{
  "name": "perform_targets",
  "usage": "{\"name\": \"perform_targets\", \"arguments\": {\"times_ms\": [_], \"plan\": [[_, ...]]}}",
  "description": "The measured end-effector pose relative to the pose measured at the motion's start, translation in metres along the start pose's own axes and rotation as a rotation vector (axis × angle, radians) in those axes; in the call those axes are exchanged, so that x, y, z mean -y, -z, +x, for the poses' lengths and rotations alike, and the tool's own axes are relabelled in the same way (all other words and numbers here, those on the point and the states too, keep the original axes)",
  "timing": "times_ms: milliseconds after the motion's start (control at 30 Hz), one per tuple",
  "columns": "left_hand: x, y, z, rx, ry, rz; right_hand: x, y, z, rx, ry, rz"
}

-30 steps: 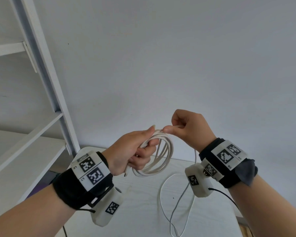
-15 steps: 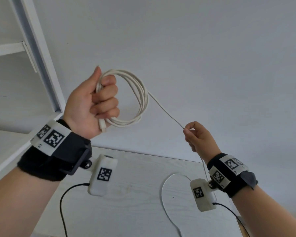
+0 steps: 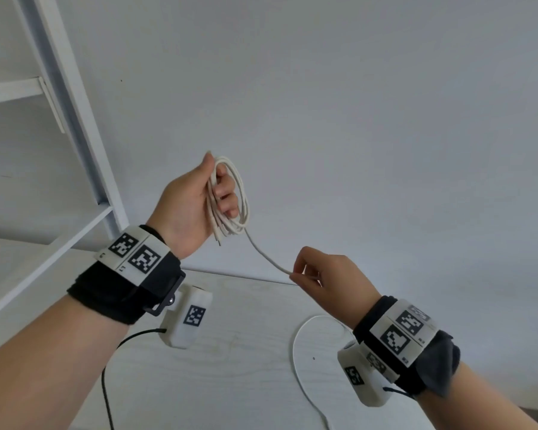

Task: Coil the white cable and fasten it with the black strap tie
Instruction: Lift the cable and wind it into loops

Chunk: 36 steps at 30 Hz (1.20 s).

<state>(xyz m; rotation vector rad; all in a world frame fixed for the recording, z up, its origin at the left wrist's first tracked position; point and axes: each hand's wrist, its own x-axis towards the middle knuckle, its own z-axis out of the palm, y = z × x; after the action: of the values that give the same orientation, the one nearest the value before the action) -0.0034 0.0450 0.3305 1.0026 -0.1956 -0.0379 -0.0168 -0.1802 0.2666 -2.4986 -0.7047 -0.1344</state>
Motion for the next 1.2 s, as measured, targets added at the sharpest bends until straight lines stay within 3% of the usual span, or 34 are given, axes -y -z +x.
{"name": "perform_targets", "arguments": {"times_ms": [167,433,600,800,1033,1200], "plan": [[0.013,0.0,-0.002,-0.048,-0.035,0.124,0.026,0.006,-0.002,0.005,0.106,-0.042],[0.03,-0.013,-0.011,-0.017,-0.031,0.562,0.052,0.017,0.0,0.01,0.254,0.001],[0.04,-0.014,-0.015,-0.008,-0.026,0.809,0.056,0.02,0.006,-0.064,0.318,0.017],[0.047,-0.019,-0.025,0.144,0.015,0.718,0.057,0.029,0.016,-0.125,0.318,-0.005],[0.05,-0.017,-0.025,0.126,0.061,0.699,0.051,0.029,0.025,-0.144,0.32,0.027],[0.052,-0.016,-0.033,0.177,0.117,0.651,0.047,0.035,0.03,-0.16,0.201,0.138]]}}
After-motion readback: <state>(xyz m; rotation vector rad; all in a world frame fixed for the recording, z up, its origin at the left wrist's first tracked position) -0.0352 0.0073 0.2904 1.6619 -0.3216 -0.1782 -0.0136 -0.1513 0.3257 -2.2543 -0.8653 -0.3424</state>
